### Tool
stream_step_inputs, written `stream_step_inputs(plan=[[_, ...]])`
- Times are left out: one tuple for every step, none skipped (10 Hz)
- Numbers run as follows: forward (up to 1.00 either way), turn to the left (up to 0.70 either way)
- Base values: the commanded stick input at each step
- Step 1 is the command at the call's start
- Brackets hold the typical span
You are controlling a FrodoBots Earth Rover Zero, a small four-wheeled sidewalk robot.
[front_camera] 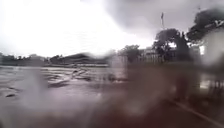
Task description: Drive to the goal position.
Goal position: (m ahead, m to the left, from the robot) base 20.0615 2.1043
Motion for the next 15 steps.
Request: stream_step_inputs(plan=[[0.45, 0.0], [0.45, 0.0], [0.45, 0.0], [0.45, 0.0], [0.45, 0.0], [0.45, 0.0], [0.45, 0.0], [0.45, 0.0], [0.45, 0.0], [0.45, 0.0], [0.45, 0.0], [0.45, 0.0], [0.45, 0.0], [0.45, 0.0], [0.45, 0.0]])
